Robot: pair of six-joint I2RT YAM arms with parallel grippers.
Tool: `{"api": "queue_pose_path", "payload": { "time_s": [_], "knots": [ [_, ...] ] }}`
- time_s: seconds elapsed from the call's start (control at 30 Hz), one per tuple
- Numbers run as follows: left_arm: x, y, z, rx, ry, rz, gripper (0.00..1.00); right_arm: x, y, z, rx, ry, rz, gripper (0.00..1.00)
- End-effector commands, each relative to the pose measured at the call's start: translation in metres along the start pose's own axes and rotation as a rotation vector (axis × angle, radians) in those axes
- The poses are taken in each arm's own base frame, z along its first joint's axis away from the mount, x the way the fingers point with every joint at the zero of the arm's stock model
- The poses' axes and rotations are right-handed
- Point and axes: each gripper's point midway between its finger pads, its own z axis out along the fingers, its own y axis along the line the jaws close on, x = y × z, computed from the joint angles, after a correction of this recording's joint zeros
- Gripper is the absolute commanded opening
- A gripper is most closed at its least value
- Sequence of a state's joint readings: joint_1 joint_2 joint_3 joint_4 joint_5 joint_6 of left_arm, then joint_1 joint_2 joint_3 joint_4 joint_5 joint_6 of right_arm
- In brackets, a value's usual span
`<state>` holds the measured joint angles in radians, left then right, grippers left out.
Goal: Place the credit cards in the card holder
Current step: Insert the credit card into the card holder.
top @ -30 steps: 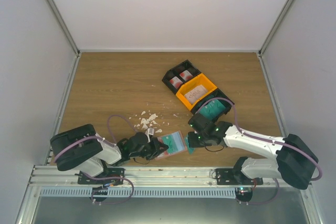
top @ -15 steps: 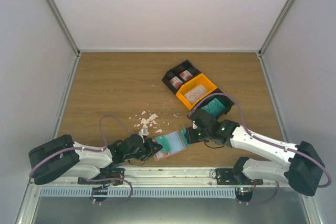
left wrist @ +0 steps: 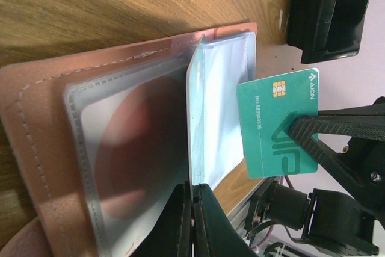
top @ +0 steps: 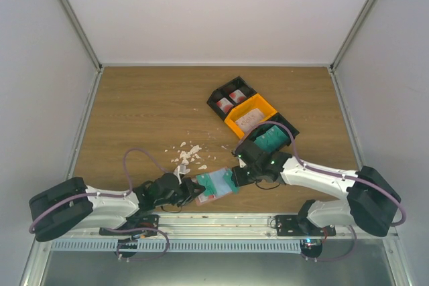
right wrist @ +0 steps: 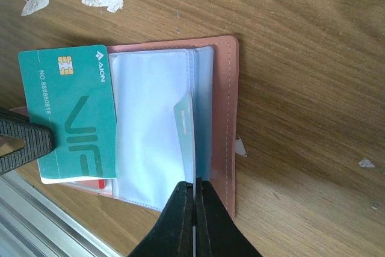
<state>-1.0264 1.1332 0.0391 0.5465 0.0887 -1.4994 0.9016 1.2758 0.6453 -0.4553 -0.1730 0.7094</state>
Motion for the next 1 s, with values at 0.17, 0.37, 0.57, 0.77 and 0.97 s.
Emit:
{"api": "queue_pose_path", "payload": {
  "time_s": [0.17,0.37,0.57,0.77,0.97],
  "knots": [
    [0.011,0.016,0.003,-0.028,0.041,0.01,0.0,0.016,-0.018,0.008,0.08,0.055,0.024,0.01],
    [0.015,0.028,0.007,-0.073,0.052,-0.035,0.0,0.019,-0.02,0.008,0.084,0.058,0.032,0.01],
    [0.008,0.028,0.008,-0.084,0.007,-0.019,0.0,0.02,-0.021,0.008,0.081,0.059,0.036,0.01],
    [0.004,0.021,0.015,-0.071,-0.007,0.016,0.0,0.021,-0.021,0.009,0.081,0.059,0.036,0.01],
    [0.007,0.014,0.027,-0.064,0.021,0.059,0.0,0.02,-0.02,0.007,0.076,0.053,0.043,0.01]
  ]
}}
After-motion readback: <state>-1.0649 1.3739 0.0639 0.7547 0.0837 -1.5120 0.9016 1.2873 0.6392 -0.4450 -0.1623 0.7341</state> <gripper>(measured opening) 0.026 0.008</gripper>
